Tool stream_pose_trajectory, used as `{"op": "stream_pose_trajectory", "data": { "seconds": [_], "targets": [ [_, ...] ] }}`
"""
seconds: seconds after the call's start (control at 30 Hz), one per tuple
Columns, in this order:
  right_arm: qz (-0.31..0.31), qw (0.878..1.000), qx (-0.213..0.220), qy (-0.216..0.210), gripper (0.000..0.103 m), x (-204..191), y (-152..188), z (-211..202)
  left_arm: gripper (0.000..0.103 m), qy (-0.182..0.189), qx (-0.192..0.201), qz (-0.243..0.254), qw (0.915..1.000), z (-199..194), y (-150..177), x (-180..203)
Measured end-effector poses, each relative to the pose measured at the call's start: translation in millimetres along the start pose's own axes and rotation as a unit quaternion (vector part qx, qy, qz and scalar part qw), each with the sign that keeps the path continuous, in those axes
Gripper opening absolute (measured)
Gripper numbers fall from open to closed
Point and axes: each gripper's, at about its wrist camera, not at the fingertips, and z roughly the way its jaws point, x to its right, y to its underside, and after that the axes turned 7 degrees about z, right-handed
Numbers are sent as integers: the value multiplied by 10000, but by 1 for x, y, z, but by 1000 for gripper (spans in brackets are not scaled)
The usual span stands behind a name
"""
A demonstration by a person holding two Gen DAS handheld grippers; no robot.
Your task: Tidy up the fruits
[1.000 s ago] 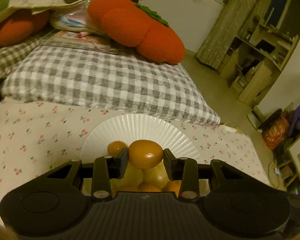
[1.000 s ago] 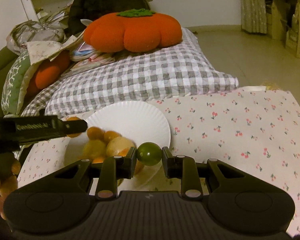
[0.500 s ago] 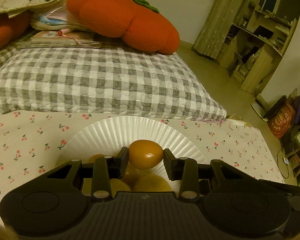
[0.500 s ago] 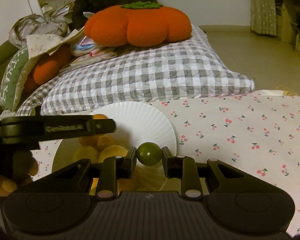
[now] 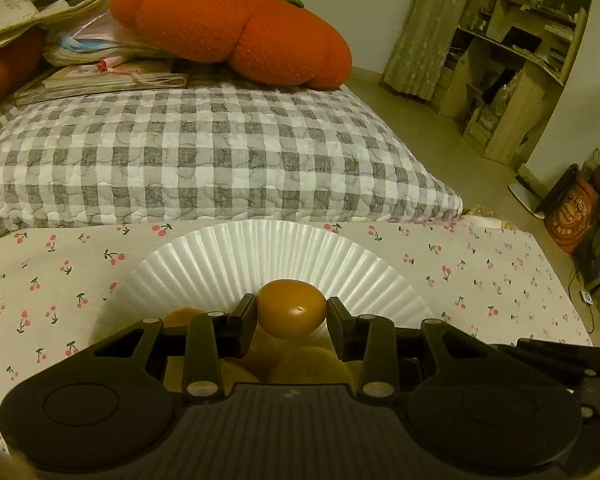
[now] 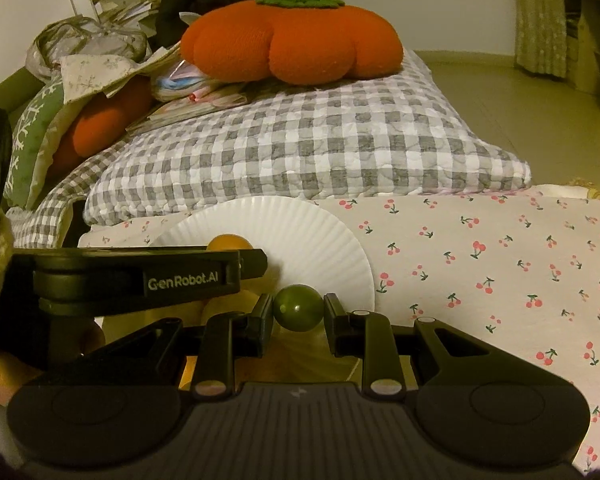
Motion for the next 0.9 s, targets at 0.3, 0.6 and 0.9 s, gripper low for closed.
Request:
{"op": "stream_pose_trajectory", "data": {
  "seconds": [0.3,0.6,0.9],
  "targets": [
    [259,9995,136,-72,29,6,-6,-7,26,89,50,-53,9999,-6,-2,-1],
    [533,9979,353,-90,29,11,-17,-24,32,203,194,-340,9990,-38,-6,-11],
    [412,9986,284,-196,37,-6,-15,-37,45,-47,150,-459,9988,-74,2,-22]
  ]
}}
